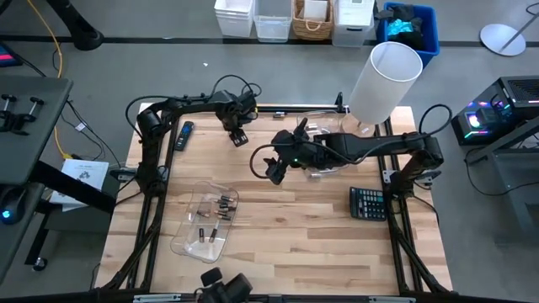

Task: Sort batteries
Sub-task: Put the brown battery into the left transparent bin

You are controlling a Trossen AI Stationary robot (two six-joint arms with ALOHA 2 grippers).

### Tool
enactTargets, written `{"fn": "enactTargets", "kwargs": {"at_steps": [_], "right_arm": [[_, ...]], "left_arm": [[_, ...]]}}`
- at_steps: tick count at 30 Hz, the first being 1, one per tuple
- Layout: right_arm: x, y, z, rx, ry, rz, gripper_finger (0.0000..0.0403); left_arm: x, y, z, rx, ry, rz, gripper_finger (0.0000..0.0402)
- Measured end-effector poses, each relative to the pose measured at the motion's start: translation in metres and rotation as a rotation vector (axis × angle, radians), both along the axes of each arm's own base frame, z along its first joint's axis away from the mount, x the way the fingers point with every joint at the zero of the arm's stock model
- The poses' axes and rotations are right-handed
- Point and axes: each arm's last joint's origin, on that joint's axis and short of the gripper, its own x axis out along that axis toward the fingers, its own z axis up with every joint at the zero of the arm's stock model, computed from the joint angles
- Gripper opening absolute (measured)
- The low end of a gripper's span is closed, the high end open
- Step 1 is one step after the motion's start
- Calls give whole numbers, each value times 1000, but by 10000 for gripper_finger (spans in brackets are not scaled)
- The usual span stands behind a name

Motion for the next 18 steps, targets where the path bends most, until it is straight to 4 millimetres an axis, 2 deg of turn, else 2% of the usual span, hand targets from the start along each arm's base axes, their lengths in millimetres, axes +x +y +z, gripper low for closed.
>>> {"fn": "enactTargets", "kwargs": {"at_steps": [8,15,18], "right_arm": [[-1,-2,-1,13,4,-18,270],[-1,-2,-1,16,7,-20,270],[-1,-2,-1,16,7,-20,270]], "left_arm": [[1,-2,0,-19,0,-100,170],[-8,-14,-20,-60,13,-174,169],[-8,-19,-23,-70,25,-182,151]]}}
